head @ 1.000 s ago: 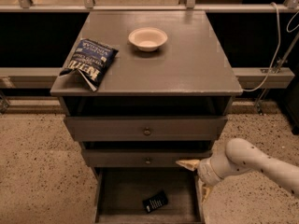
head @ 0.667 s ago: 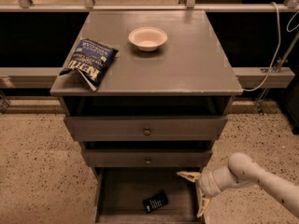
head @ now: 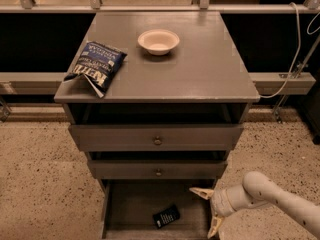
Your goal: Pick rxbar blueberry from bottom drawer and place on counter
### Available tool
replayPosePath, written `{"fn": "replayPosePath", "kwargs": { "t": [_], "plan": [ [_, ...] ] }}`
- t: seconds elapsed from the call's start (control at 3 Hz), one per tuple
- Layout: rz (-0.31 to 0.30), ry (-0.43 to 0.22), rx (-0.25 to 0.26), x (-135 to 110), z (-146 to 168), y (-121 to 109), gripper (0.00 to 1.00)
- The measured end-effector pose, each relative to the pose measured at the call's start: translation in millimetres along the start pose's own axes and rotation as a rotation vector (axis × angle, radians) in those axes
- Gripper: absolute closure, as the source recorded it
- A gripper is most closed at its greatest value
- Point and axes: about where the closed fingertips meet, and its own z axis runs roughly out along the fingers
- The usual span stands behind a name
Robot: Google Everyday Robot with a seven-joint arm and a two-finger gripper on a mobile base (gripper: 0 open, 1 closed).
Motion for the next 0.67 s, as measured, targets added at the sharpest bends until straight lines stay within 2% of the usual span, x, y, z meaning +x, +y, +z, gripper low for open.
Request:
{"fn": "replayPosePath", "kwargs": {
  "t": [0.33, 0.67],
  "plan": [
    [0.177, 0.057, 0.092, 15, 4, 12, 0.00],
    [0.319, 0.120, 0.211, 40, 11, 5, 0.00]
  ]
}}
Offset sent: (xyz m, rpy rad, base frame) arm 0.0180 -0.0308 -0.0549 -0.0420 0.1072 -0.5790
